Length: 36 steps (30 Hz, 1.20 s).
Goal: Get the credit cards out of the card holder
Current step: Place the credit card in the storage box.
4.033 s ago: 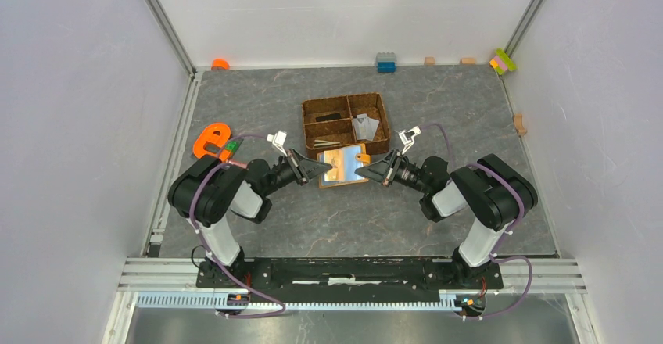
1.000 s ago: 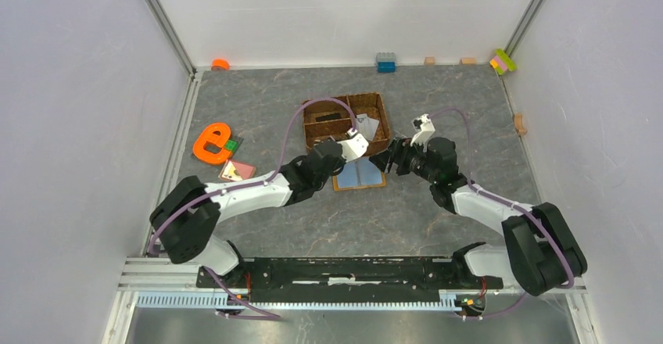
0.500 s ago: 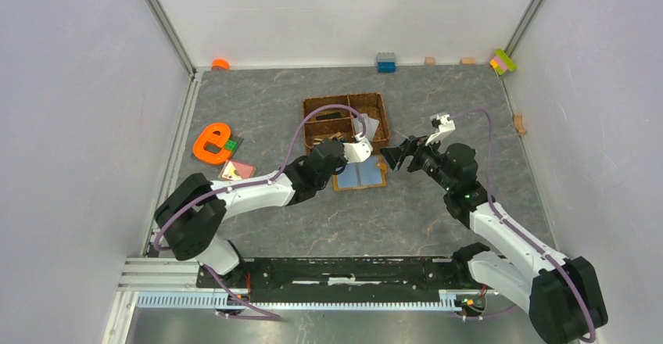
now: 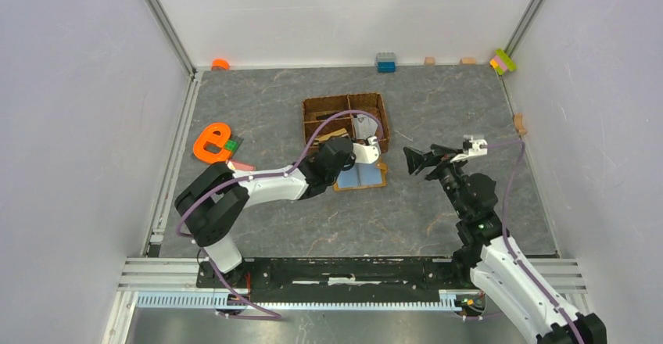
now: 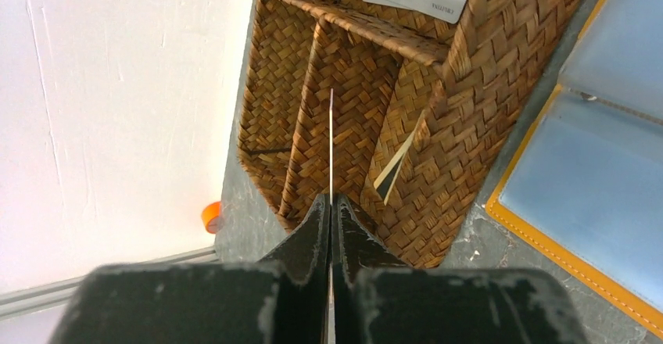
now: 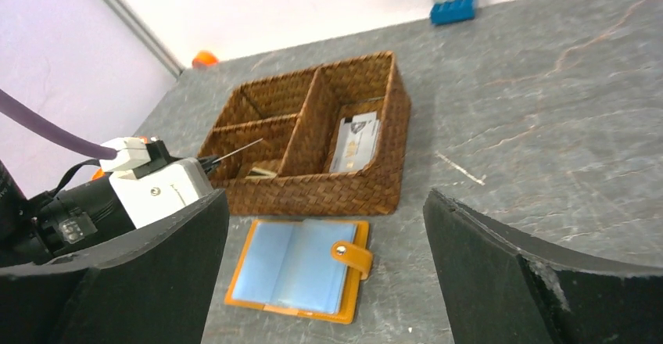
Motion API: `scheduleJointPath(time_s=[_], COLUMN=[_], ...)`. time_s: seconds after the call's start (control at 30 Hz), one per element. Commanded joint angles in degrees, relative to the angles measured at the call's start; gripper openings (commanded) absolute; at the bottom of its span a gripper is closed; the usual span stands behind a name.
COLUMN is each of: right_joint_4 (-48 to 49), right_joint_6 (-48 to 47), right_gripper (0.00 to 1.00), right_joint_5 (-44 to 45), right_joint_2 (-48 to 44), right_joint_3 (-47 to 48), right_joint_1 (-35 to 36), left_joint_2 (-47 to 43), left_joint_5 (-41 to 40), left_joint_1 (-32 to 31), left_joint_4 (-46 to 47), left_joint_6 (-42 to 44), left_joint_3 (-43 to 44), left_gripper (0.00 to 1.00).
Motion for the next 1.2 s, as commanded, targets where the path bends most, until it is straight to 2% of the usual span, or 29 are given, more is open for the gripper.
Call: scheduleJointPath(time_s=[0.0,0.23,0.47,0.5,0.57,0.6,0.8,0.93,1.0,1.07,1.1,1.13,1.17], right_joint_4=[3.92,7.11,7.12,7.03,6.81,6.64,6.25,5.54,5.12,4.71,4.34,4.13,3.6], right_joint_6=[-1.43,-1.01,-1.49,-1.57,-1.82,-1.95,-2.2,-2.38,-2.54,-3.11,-3.46,-3.63,-3.71], right_gripper=[0.98,0.98,0.98,0.98,0.98,0.98,0.98,0.98,0.98,0.98,0.98,0.98,0.98], right_joint_5=[7.08,7.65,8.45,8.45,8.62,8.83,9.07,8.12,7.32,6.79,6.37,5.99,5.59], right_joint_2=[-5.3,-10.17,-11.17,-11.32,-11.46,-11.57,-11.07,-8.62,-7.28,-5.99,-5.32,-4.53,-3.38], right_joint_3=[-2.91,-6.27,-6.52,-6.43,-6.34,-6.27,-6.04,-4.82,-4.07,-3.27,-2.8,-2.3,-1.71], right_joint_1=[-0.22,-0.28,-0.25,-0.3,-0.21,-0.25,-0.19,-0.27,-0.19,-0.28,-0.25,-0.19,-0.26], left_joint_2=[-1.16,1.31,3.3,3.35,2.77,2.38,-2.74,-7.34,-9.81,-12.71,-13.81,-15.47,-16.98], left_joint_5=[2.73,3.11,1.19,0.95,0.85,0.71,-0.6,-4.41,-8.87,-16.26,-19.54,-20.03,-17.72], left_joint_1=[1.91,2.57,3.28,3.23,2.94,2.76,0.21,-3.75,-5.73,-7.9,-8.95,-9.56,-9.7], left_joint_4=[3.17,2.37,6.8,8.32,10.9,11.75,12.2,13.71,17.5,18.6,16.74,12.55,4.61], left_joint_6=[2.41,4.7,6.24,6.27,5.99,5.87,5.13,3.42,-1.79,-12.09,-21.07,-29.06,-35.36], left_joint_3=[1.41,3.27,2.83,2.46,1.33,0.96,-1.22,-3.85,-5.22,-5.45,-5.13,-4.51,-3.87], left_gripper=[0.02,0.02,0.04,0.09,0.37,0.46,0.5,0.58,0.71,0.85,0.93,0.95,0.95])
